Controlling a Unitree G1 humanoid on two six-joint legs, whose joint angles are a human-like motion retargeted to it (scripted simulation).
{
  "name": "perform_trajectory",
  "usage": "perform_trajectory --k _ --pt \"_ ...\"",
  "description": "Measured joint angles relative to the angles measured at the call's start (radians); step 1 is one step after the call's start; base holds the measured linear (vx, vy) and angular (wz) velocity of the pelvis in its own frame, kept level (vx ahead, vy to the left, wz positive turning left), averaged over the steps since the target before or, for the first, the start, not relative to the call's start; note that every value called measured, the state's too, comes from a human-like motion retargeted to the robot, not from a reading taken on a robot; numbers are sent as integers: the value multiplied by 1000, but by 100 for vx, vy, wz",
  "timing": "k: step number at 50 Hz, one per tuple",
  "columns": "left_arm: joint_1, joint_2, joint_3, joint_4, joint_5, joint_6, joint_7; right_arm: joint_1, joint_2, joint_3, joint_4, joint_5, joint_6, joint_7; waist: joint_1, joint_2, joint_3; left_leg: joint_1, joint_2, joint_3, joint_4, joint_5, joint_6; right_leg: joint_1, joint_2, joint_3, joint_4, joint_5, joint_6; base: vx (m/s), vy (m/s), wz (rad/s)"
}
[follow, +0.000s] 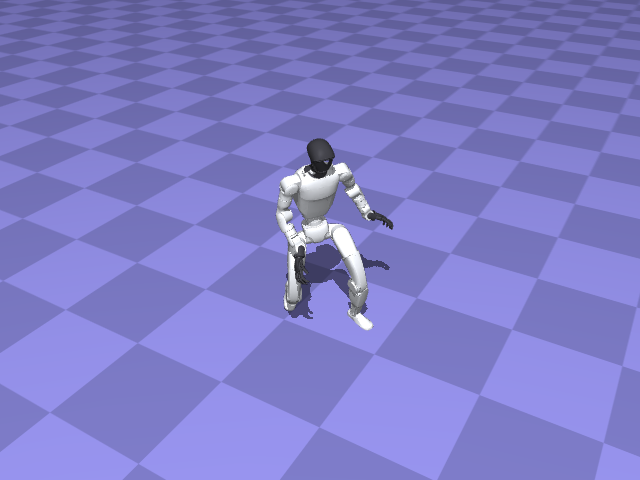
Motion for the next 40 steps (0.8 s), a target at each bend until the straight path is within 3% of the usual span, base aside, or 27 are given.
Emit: perform_trajectory --k 2,5,7,10,12,15,17,19,20,22,25,27,28,31,33,35,38,40 --pt "-16 -10 -1 -165 -229 -125 -110 33 -32 -10 117 -5 12 -6 -80 27 -65 68 31 47 -112 57 -7 -88 39 -99 -102 21 2 36 -13 -173" --pt "-43 34 -34 -323 -408 -220 -250 -3 -58 -23 334 102 26 -44 -140 40 -145 229 39 154 -359 201 6 -202 119 -201 -364 114 13 28 -26 -273" --pt "-61 64 -52 -338 -413 -236 -299 -70 -67 -21 480 154 34 -150 -180 35 -178 307 19 159 -419 285 -16 -158 152 -330 -658 204 16 35 -24 -287" --pt "-57 89 -75 -312 -466 -212 -308 -162 -82 -40 599 185 65 -297 -211 -13 -192 364 -79 -11 -335 276 -2 -57 169 -549 -952 353 53 43 -17 -301" --pt "-47 104 -119 -276 -485 -179 -330 -208 -111 -46 560 232 56 -259 -218 -17 -180 310 -139 -172 -103 195 -4 -6 192 -571 -984 282 47 44 -9 -304" --pt "-8 100 -202 -202 -400 -92 -434 -290 -197 -29 436 324 61 74 -190 20 -138 189 -178 -242 330 48 -19 -24 235 -366 -883 134 16 42 -3 -372" --pt "47 76 -264 -145 -232 -7 -577 -364 -248 13 380 290 137 403 -137 25 -93 136 -171 -184 550 -39 22 -32 269 -202 -817 112 7 47 -4 -469" --pt "125 52 -311 -93 -5 57 -756 -404 -267 62 330 128 196 639 -72 -8 -60 101 -179 -122 681 -105 77 -3 287 -36 -791 126 29 58 -8 -484" --pt "171 43 -325 -68 117 76 -845 -404 -266 81 301 20 211 712 -36 -37 -54 83 -194 -95 720 -132 104 10 286 46 -771 139 52 66 -8 -438" --pt "246 26 -336 -12 270 89 -946 -379 -251 136 253 -111 187 688 12 -89 -62 14 -220 -83 724 -150 142 111 272 181 -906 233 98 70 -6 -378" --pt "352 12 -298 45 389 87 -935 -269 -199 138 190 -105 139 520 94 -172 -92 -75 -231 -60 600 -129 142 202 221 345 -1024 400 177 75 0 -336" --pt "403 19 -234 54 369 79 -898 -177 -156 103 159 40 98 453 154 -217 -105 -95 -222 -39 427 -116 108 247 184 431 -1085 504 230 76 8 -322" --pt "418 19 -177 64 342 101 -909 -128 -142 79 142 107 95 457 184 -228 -106 -85 -207 -26 325 -119 92 275 172 466 -1113 551 253 77 14 -304" --pt "409 43 -104 140 281 58 -846 -18 -139 59 122 219 78 508 222 -245 -102 -6 -173 54 -71 -104 53 362 133 517 -1181 661 310 76 24 -232" --pt "342 47 -21 239 182 117 -829 60 -173 40 108 210 108 560 207 -200 -80 80 -171 60 -315 -63 15 448 136 518 -1183 685 284 75 37 -121" --pt "267 56 -73 302 265 95 -724 143 -235 5 90 179 78 544 159 -102 -2 191 -169 -21 -390 -37 -25 565 179 492 -1099 665 231 73 43 -37" --pt "92 107 -170 313 408 134 -644 274 -282 -110 132 255 29 451 57 -2 71 280 -138 -89 -223 -177 -30 505 269 366 -635 625 243 73 38 44" --pt "-57 154 -217 272 432 137 -520 331 -261 -183 206 370 -2 317 -17 10 64 278 -143 -106 -147 -249 -14 325 257 236 -277 598 253 71 26 69"
